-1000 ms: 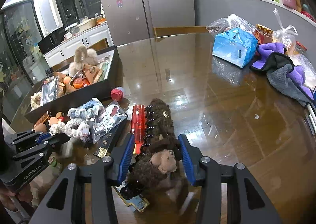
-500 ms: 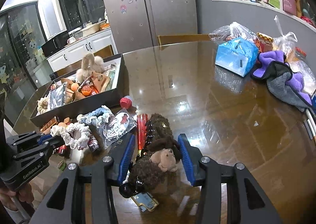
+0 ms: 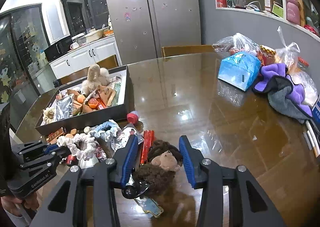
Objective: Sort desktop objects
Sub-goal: 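Lift and carry the scrunchie and fuzzy toy in both tools toward the box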
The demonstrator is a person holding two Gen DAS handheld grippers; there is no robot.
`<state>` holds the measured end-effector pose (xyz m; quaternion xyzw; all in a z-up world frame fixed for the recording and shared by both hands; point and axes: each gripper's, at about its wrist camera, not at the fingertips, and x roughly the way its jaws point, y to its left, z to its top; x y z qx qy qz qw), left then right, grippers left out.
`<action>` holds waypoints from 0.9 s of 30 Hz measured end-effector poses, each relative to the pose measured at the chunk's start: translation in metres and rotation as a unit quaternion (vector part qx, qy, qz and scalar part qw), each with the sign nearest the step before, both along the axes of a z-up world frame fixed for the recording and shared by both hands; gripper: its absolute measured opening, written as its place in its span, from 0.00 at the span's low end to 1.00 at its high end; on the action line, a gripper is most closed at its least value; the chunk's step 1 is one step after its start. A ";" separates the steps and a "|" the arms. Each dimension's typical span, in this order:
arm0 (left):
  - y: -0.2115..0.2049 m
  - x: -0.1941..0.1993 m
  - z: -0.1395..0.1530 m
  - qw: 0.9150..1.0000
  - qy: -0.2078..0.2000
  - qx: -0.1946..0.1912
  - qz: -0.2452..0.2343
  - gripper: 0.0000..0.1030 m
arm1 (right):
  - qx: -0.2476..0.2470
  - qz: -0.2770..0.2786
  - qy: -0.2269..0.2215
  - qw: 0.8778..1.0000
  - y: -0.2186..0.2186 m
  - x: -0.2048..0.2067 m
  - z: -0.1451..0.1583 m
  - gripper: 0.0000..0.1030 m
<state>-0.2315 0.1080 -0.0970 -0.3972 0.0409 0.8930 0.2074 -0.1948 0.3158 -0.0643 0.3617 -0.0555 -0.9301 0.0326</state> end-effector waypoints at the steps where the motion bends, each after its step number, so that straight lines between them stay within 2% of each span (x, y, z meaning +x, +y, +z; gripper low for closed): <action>1: 0.000 0.000 0.000 1.000 -0.001 -0.001 0.001 0.10 | 0.000 0.002 0.001 1.000 -0.001 0.000 0.001 0.42; 8: 0.000 0.001 -0.003 1.000 -0.008 -0.003 -0.001 0.10 | 0.008 0.009 -0.008 1.000 -0.006 -0.002 -0.006 0.42; 17: 0.003 0.002 -0.004 1.000 -0.009 -0.003 -0.008 0.10 | -0.001 0.012 -0.049 0.999 0.000 -0.002 -0.034 0.42; 27: 0.003 0.001 -0.005 1.000 -0.010 -0.003 -0.007 0.10 | 0.039 0.002 -0.065 0.997 0.002 -0.004 -0.045 0.42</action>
